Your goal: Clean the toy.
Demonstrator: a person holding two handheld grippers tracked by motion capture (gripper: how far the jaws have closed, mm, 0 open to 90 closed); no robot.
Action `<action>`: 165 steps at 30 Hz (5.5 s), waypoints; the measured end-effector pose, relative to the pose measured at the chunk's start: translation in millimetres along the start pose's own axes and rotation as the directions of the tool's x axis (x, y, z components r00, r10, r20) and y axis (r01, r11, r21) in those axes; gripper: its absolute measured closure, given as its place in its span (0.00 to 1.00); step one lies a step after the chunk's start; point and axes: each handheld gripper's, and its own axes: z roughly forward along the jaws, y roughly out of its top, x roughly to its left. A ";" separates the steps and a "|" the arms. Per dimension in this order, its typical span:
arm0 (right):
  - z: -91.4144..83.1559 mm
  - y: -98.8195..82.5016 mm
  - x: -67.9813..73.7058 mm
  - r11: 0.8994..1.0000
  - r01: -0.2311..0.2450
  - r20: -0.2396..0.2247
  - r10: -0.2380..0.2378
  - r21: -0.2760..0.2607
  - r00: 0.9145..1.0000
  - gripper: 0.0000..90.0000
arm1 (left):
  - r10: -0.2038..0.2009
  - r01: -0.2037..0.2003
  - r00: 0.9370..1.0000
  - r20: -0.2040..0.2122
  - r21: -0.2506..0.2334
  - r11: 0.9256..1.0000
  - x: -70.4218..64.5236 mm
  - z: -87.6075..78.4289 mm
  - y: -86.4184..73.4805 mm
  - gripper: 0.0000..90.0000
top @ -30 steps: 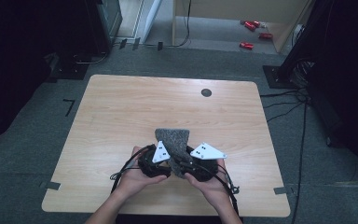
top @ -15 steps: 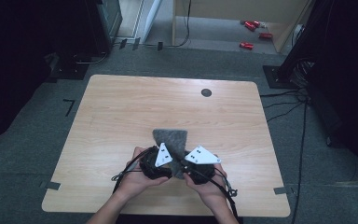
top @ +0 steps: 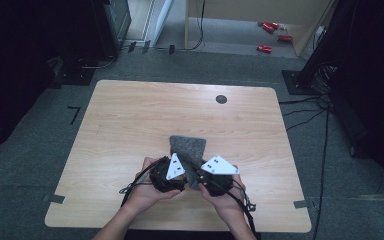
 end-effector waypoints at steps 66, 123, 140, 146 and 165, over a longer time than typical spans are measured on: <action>-0.5 2.1 1.2 0.997 -0.061 -0.031 0.060 -0.038 0.998 0.87 | -0.031 0.031 1.000 0.000 -0.061 0.998 -2.2 -4.2 -4.0 0.39; -10.0 6.7 -7.9 0.988 -0.139 -0.002 0.139 -0.061 0.990 0.86 | 0.034 -0.036 0.999 -0.021 -0.139 0.990 -10.4 -7.9 -1.1 0.39; -14.4 5.3 -31.1 0.969 -0.230 -0.105 0.221 -0.086 0.970 0.87 | 0.040 -0.030 0.999 0.034 -0.245 0.969 -3.7 -18.0 -4.5 0.39; -3.0 -6.4 -39.0 0.960 -0.279 -0.143 0.274 -0.021 0.951 0.87 | 0.027 0.015 0.993 0.112 -0.358 0.934 1.0 -28.6 -5.1 0.39; -8.2 -2.3 -39.0 0.946 -0.323 -0.188 0.312 -0.034 0.931 0.87 | 0.051 -0.010 0.991 0.121 -0.321 0.947 0.7 -16.8 -12.9 0.39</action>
